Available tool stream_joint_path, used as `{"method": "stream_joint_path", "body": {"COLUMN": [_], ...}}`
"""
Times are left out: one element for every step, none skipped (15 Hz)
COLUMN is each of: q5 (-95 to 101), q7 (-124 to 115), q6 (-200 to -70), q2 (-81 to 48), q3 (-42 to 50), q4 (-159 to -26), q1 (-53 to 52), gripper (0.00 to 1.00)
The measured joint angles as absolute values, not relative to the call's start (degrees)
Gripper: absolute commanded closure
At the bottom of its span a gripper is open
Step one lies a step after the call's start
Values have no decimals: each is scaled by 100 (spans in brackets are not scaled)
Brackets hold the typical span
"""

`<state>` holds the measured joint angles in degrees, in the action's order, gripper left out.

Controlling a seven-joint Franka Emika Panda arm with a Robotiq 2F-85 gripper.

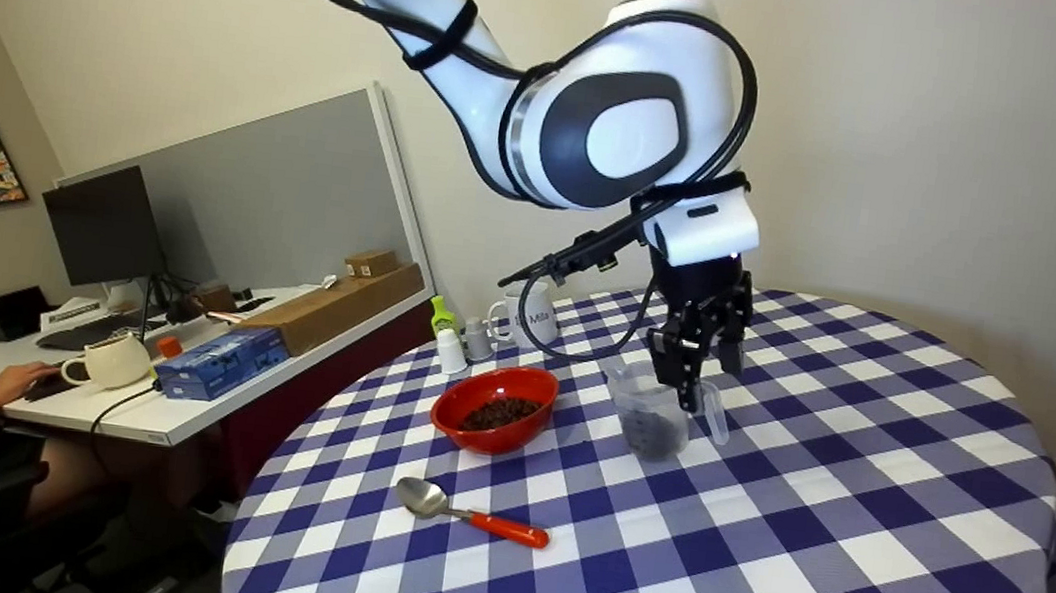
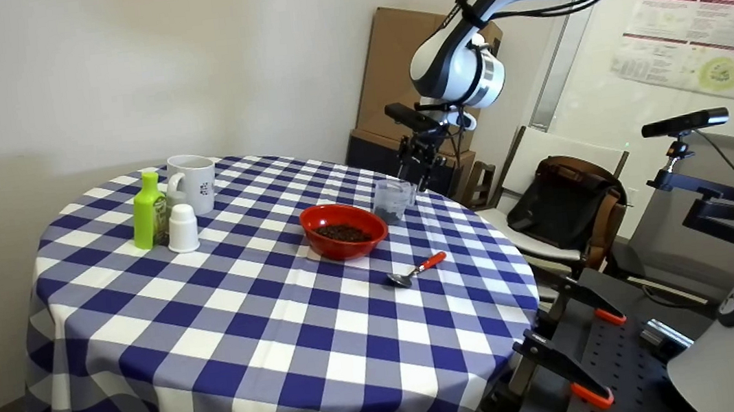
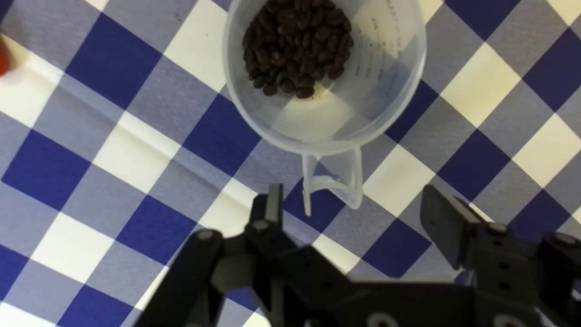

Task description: Pour some of the contents of the jug into the bowl

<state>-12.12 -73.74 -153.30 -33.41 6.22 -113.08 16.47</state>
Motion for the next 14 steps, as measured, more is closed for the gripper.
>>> {"method": "stream_joint_path", "body": {"q5": [-1236,-1267,-1279,-1282,-1282,-1279,-1277,-1272,-1268,-1264,-1254,-1228,-1192,-1147], "q7": [-7241,-6995,-6696,-6405,-6127,-5868,-5622,-5407,-5204,-5027,-4867,-4727,-4610,-4498], "q6": [-15311,-15292,-15243,-15127,-14968,-14771,-14548,-14336,-14126,-13937,-13762,-13608,-13473,-13340], "q2": [-3238,-3095,-2917,-2701,-2456,-2185,-1897,-1616,-1338,-1077,-817,-571,-347,-134], "q3": [627,611,590,573,571,576,579,581,580,576,567,549,522,481], "q4": [-11320,-11344,-11383,-11433,-11499,-11582,-11675,-11778,-11898,-12035,-12199,-12380,-12568,-12759], "q1": [1631,1629,1626,1616,1589,1544,1484,1415,1329,1233,1120,1001,884,777], "gripper": [0,0,0,0,0,0,0,0,0,0,0,0,0,0]}}
